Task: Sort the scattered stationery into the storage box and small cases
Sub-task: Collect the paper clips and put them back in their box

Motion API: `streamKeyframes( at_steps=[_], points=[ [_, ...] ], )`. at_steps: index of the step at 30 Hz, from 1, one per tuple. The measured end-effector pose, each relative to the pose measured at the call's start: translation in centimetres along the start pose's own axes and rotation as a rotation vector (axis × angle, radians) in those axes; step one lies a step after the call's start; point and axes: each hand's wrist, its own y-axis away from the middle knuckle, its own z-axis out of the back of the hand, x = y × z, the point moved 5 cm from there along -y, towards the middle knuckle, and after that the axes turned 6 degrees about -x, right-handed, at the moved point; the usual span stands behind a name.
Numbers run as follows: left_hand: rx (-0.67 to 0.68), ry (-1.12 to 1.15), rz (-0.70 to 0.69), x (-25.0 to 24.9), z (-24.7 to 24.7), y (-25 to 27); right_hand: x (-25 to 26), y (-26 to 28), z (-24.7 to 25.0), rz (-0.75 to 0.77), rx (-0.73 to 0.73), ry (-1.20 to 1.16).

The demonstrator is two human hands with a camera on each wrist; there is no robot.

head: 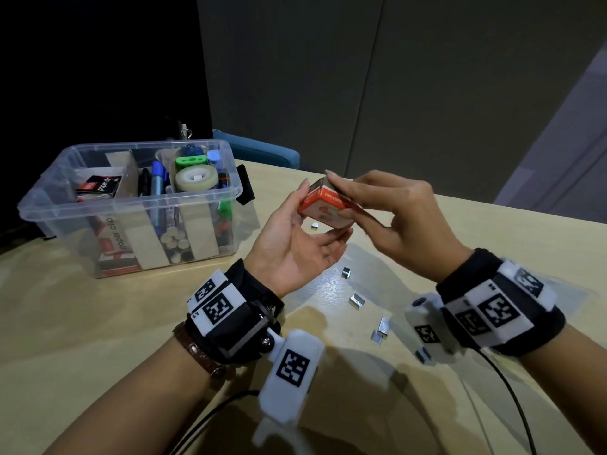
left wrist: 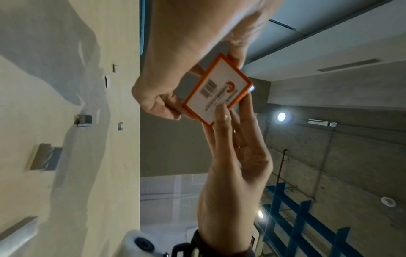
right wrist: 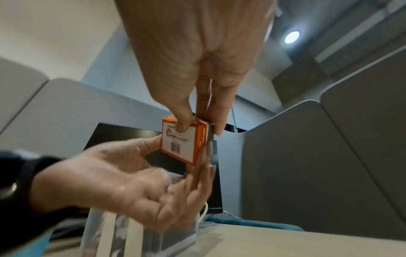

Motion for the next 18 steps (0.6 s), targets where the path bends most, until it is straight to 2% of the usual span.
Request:
streamKeyframes(
  at_steps=[4,6,9,13,18],
  points=[
    [0.066,-0.095,0.004,-0.9,-0.4,0.8,-1.1,-0.3,0.6,-0.198,0.046,-0.234],
    [0.091,-0.206,-0.028,-1.9,-0.5,1.3,-1.3,-0.4,1.0,-0.246,0.092,-0.361],
    [0.119,-0.412,-0.122,-3.5,-1.1,2.4,-1.4,-0.9,1.5,-0.207,0.137,-0.375],
    [0.056,-0.666,-0.259,-5.3,-1.8,3.9,-1.2,-1.9,1.4,-0.082,0.082,-0.233],
    [-0.011,-0.779,-0.432,-8.2,-3.3,5.6,0.3,-4.3,1.3,0.044,0.016,-0.124]
  ],
)
